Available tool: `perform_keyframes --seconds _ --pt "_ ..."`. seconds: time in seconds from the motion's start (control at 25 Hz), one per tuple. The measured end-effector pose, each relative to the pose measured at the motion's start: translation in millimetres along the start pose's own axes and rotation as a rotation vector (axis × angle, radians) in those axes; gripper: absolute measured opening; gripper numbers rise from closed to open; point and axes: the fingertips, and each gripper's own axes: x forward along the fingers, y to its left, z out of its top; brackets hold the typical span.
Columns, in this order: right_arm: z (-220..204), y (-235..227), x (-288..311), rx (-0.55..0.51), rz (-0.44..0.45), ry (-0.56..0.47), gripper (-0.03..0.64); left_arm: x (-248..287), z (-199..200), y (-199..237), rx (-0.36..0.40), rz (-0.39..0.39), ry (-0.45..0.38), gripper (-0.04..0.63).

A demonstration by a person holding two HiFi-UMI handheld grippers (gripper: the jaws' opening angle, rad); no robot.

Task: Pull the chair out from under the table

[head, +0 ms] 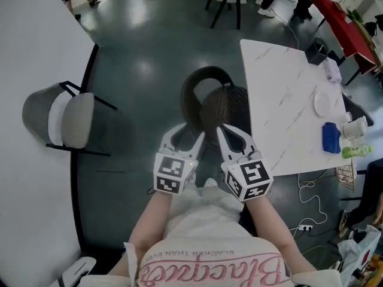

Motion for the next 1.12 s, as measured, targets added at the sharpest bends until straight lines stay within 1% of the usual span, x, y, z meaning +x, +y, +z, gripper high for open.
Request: perform_keyframes --seconds 0.08,0.24,0.32,0.44,0.6,0.84,1.0,1.12 --pt "2 -4 11 0.016 -0.02 0.009 0.003 8 -8 11 0.01 -0.008 0.035 0.166" --pt "-5 -11 37 0.037 -0.041 0.041 0.003 30 -29 35 -0.038 -0.017 0.092 0.166" --pt "-18 -13 49 0.029 -0.044 0.069 0.003 42 -45 46 -0.07 -0.018 0.137 0.166" --pt "-38 -16 67 0.023 -0.055 0.109 0.003 62 -76 63 -0.145 -0.003 0.227 0.166" --pt "-58 -24 91 0.048 -0.074 0.13 0.003 88 -108 88 -0.233 0.022 0.287 0.164" --pt "-100 -50 130 0.063 -0.125 0.173 0.003 131 -155 114 -0.301 0.002 0.376 0.163" --pt "-128 -58 142 0.071 -0.145 0.226 0.003 158 -185 129 -0.325 0.019 0.439 0.163" --pt "-140 -57 146 0.086 -0.148 0.24 0.003 177 -202 141 -0.371 0.035 0.477 0.163"
